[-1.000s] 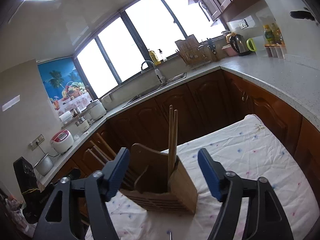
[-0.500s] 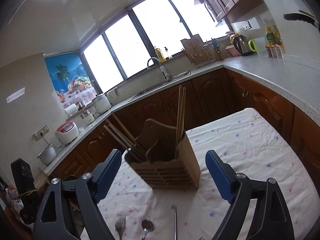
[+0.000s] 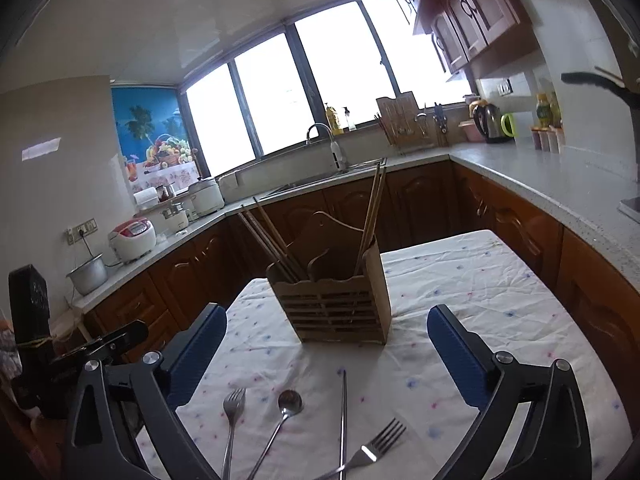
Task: Organize utensils
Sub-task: 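Withdraw both open grippers back from the holder over the cloth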
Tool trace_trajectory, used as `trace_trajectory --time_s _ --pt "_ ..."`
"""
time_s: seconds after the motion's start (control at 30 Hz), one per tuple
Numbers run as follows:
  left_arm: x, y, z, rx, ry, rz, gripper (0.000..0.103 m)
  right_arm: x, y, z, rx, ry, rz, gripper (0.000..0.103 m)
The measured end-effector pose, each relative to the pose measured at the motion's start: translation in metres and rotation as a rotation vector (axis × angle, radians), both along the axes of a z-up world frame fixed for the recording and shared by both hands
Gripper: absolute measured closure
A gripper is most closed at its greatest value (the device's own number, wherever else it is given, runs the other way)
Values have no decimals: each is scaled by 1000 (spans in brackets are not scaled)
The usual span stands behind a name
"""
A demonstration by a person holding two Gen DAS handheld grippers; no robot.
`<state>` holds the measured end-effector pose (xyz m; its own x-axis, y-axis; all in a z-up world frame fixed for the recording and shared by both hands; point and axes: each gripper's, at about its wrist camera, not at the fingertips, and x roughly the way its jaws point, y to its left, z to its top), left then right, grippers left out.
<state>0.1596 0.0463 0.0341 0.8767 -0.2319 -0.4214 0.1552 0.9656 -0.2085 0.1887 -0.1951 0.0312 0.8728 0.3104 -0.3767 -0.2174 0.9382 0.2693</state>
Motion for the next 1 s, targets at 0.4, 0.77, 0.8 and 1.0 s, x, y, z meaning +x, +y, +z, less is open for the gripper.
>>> trace_trajectory --time_s 0.4,0.77,0.8,1.0 --pt "-41 8 1 12 -13 37 1 -30 1 -5 -22 -5 -6 0" --pt "-36 27 6 -146 4 7 1 -34 -2 8 -6 -26 9 0" --pt "-33 25 8 -132 13 -14 1 -32 -3 14 -3 -23 18 0" --pt "-38 11 36 17 -83 56 1 -34 -10 55 15 -79 39 0"
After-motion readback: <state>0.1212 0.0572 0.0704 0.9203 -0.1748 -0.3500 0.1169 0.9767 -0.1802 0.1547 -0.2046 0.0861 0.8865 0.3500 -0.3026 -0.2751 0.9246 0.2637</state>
